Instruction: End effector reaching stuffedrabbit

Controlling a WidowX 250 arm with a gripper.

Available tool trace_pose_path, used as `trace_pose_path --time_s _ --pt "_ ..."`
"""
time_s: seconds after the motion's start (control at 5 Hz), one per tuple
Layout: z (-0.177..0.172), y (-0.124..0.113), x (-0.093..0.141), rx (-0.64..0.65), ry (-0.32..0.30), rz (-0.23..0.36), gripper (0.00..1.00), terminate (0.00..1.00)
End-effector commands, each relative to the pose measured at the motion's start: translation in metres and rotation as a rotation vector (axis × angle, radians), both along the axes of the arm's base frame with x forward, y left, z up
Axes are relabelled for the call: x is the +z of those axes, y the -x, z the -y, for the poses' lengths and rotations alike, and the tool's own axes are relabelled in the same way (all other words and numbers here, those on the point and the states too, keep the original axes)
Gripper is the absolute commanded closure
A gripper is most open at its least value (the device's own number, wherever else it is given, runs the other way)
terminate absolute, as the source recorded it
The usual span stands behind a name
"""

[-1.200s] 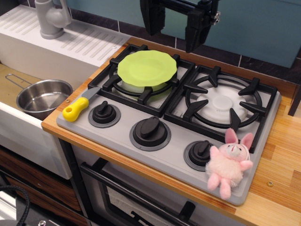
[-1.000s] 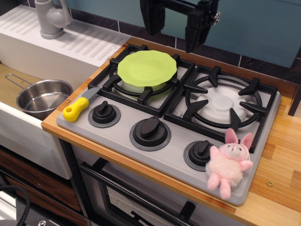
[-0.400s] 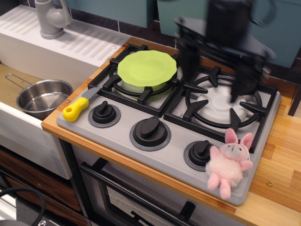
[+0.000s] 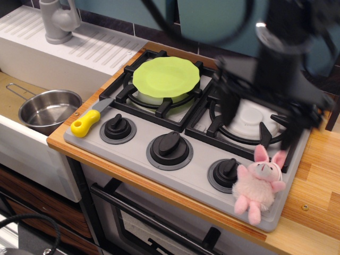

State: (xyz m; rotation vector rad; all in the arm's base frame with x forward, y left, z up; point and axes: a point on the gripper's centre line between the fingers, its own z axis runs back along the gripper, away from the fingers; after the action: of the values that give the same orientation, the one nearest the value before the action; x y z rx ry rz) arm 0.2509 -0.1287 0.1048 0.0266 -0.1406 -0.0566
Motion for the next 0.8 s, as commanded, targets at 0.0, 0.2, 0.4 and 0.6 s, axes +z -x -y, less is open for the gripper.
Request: trace_pose_path --time_s 0.0,0.2,0.4,0.6 --pt "0.010 0.003 -0.018 0.001 0.032 0.116 0.00 0.00" --pt "0.016 0.004 -0.033 0.013 0.033 0.147 0.00 0.00" --pt "0.017 0.003 -0.049 0.015 0.042 0.173 0.00 0.00" --pt "0.020 0.003 -0.060 0.016 0.052 0.194 0.00 0.00"
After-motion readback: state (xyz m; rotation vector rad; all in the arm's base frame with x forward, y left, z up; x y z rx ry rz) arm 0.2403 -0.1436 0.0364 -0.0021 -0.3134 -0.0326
